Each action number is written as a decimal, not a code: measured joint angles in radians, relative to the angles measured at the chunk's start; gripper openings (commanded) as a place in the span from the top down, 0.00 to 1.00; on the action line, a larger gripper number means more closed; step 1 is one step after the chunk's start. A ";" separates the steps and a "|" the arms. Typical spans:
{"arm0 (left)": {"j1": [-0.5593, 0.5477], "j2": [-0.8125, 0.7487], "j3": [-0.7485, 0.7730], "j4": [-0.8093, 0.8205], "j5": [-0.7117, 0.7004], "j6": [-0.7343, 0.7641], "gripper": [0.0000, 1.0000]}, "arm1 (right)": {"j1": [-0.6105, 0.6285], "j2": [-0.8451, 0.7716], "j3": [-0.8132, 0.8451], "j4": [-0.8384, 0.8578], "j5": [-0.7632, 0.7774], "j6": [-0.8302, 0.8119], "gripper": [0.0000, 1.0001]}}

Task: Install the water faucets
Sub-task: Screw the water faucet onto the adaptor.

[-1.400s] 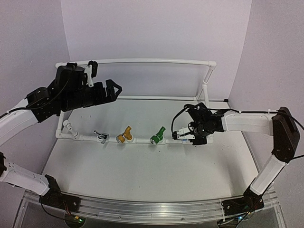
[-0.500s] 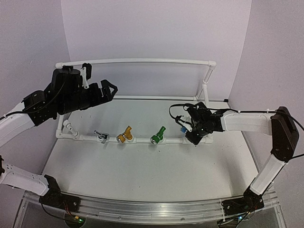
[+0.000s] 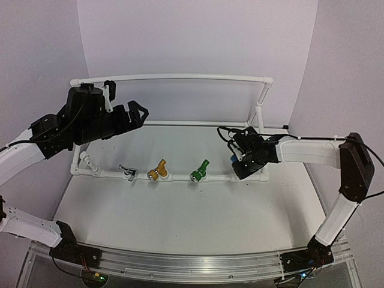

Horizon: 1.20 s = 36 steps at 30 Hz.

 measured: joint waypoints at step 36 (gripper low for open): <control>0.000 0.031 -0.006 -0.042 0.006 0.013 0.00 | -0.017 0.024 0.054 -0.077 -0.054 -0.118 0.65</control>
